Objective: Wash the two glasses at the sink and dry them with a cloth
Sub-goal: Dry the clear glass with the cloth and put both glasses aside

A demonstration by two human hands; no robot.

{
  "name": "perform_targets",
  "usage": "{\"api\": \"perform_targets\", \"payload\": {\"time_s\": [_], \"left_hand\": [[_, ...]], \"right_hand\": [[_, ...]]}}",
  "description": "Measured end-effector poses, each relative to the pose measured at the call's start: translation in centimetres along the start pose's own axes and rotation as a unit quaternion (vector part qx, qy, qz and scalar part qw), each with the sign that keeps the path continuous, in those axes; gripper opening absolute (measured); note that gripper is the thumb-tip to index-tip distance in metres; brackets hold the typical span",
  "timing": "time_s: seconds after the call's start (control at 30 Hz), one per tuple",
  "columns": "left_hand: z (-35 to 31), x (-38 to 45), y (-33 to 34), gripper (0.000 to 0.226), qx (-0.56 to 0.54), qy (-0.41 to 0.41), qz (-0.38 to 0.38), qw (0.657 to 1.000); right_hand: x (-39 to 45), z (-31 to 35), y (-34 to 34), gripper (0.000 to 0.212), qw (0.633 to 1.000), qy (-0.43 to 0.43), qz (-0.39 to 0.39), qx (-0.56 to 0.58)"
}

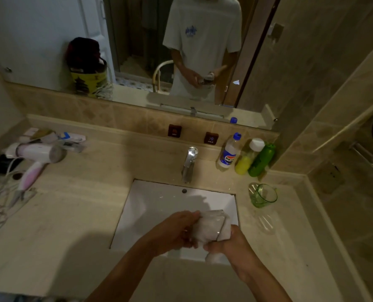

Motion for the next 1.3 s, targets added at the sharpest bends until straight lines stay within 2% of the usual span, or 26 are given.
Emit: {"api": "perform_targets", "payload": {"time_s": [0.07, 0.1, 0.17, 0.2, 0.27, 0.33, 0.4, 0.47, 0.53, 0.63, 0.7, 0.77, 0.83, 0.9, 0.93, 1.0, 1.07, 1.13, 1.17, 1.23, 1.3], "left_hand": [[-0.2, -0.1, -0.3, 0.034, 0.081, 0.098, 0.017, 0.992], [-0.3, 0.0, -0.2, 0.038, 0.100, 0.135, 0.030, 0.985], [-0.6, -0.1, 0.0, 0.044, 0.077, 0.177, 0.046, 0.980], [-0.7, 0.0, 0.2, 0.039, 0.047, 0.181, 0.049, 0.981], [-1.0, -0.1, 0.5, 0.034, -0.025, 0.127, 0.040, 0.991], [-1.0, -0.2, 0.9, 0.052, -0.062, 0.013, 0.038, 0.997], [-0.6, -0.2, 0.7, 0.057, -0.067, -0.048, 0.041, 0.996], [-0.6, -0.2, 0.4, 0.050, -0.040, 0.004, 0.054, 0.998], [-0.9, -0.4, 0.1, 0.042, 0.058, 0.088, 0.047, 0.993], [-1.3, -0.1, 0.1, 0.062, 0.199, 0.187, 0.026, 0.962], [-1.3, -0.1, 0.0, 0.061, 0.174, 0.212, 0.044, 0.961], [-1.0, -0.1, -0.3, 0.048, 0.069, 0.166, 0.052, 0.982], [-0.8, -0.1, -0.4, 0.040, -0.016, 0.058, 0.038, 0.997], [-0.4, 0.1, -0.6, 0.054, -0.013, -0.049, 0.034, 0.998], [-0.2, 0.2, -0.7, 0.057, -0.007, -0.063, 0.043, 0.997], [0.0, 0.3, -0.9, 0.051, 0.009, -0.016, 0.040, 0.999], [-0.3, 0.0, -1.0, 0.041, 0.096, 0.070, 0.030, 0.992], [-0.4, 0.2, -0.8, 0.055, 0.189, 0.128, 0.022, 0.973], [-0.4, 0.3, -0.7, 0.060, 0.198, 0.142, 0.020, 0.970], [-0.3, 0.7, -0.7, 0.053, 0.112, 0.148, 0.038, 0.982], [0.1, 0.8, -0.8, 0.047, -0.053, 0.084, 0.065, 0.993]], "right_hand": [[-0.1, 0.1, -0.7, 0.037, 1.000, 0.014, 0.014, 0.007], [-0.1, 0.1, -1.0, 0.036, 0.999, 0.021, 0.018, 0.018], [-0.3, -0.1, -1.2, 0.032, 0.999, 0.021, 0.012, 0.036], [-0.3, -0.2, -1.1, 0.031, 0.999, 0.012, 0.005, 0.040], [-0.3, -0.4, -0.8, 0.032, 0.999, -0.014, -0.012, 0.031], [-0.1, -0.5, -0.4, 0.035, 0.999, -0.028, -0.035, 0.009], [0.1, -0.6, -0.4, 0.035, 0.998, -0.025, -0.048, -0.009], [0.2, -0.6, -0.6, 0.037, 0.999, -0.018, -0.043, -0.027], [0.3, -0.4, -1.0, 0.038, 1.000, -0.003, -0.023, -0.019], [0.5, -0.2, -1.3, 0.039, 1.000, 0.017, 0.013, 0.022], [0.6, -0.4, -0.9, 0.037, 0.999, 0.015, 0.004, 0.037], [0.4, -0.3, -0.5, 0.037, 1.000, 0.002, -0.021, 0.016], [0.3, -0.2, -0.3, 0.037, 0.999, -0.010, -0.043, -0.023], [0.2, 0.0, -0.1, 0.033, 0.997, -0.008, -0.048, -0.062], [0.2, 0.0, 0.0, 0.032, 0.996, -0.002, -0.043, -0.079], [0.1, 0.2, 0.1, 0.031, 0.996, 0.016, -0.031, -0.081], [0.1, 0.3, 0.0, 0.038, 0.998, 0.041, -0.020, -0.033], [0.3, 0.2, -0.1, 0.049, 0.998, 0.068, -0.009, 0.008], [0.3, 0.1, 0.0, 0.048, 0.997, 0.073, -0.003, 0.016], [0.4, 0.0, 0.3, 0.042, 0.998, 0.069, -0.010, -0.005], [0.5, 0.1, 0.6, 0.038, 0.996, 0.068, -0.029, -0.052]]}}
Point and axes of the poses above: each hand's wrist, its own x-axis towards the middle knuckle, its own y-axis out of the palm, z = x × y, the point moved 2 cm from there along x, towards the middle knuckle, and after that the axes turned 4 degrees about x, right-handed, at the moved point
